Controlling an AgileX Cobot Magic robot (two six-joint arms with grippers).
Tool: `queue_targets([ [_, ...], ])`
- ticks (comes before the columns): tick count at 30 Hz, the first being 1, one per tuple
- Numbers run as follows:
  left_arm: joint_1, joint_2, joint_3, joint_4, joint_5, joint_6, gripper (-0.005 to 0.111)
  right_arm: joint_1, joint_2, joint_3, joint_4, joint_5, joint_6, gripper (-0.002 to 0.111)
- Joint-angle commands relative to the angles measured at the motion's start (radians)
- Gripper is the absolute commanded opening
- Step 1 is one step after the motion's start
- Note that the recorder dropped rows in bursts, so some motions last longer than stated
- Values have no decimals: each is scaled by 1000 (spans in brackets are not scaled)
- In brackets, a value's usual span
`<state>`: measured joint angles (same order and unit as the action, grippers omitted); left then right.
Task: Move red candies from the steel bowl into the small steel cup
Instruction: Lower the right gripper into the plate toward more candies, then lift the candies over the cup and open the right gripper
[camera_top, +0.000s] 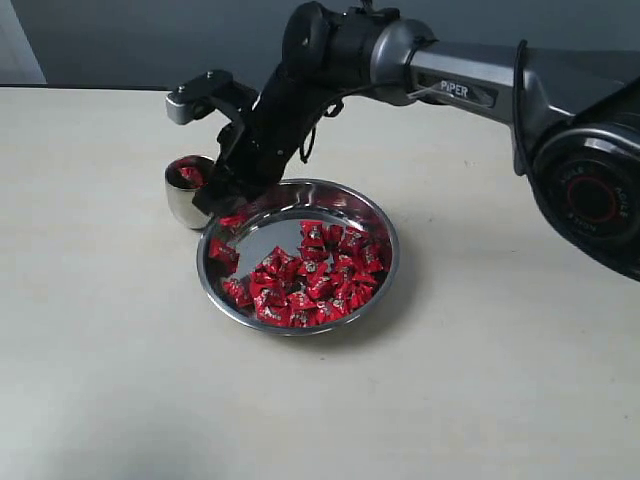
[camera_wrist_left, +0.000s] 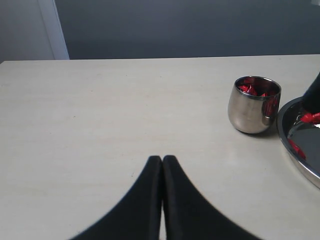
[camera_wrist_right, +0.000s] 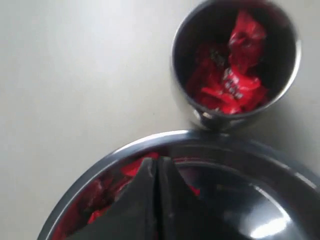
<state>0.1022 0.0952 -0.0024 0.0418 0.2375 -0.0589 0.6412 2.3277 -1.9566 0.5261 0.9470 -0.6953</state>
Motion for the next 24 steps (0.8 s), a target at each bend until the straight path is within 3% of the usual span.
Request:
queue_targets([
  [1, -5, -9, 2, 1, -4, -2, 0, -4, -34, -3, -2, -112, 0, -1],
  [15, -5, -9, 2, 1, -4, -2, 0, -4, -45, -3, 79, -391, -8, -1],
  [24, -5, -9, 2, 1, -4, -2, 0, 0, -9, -3, 144, -437, -9, -1],
])
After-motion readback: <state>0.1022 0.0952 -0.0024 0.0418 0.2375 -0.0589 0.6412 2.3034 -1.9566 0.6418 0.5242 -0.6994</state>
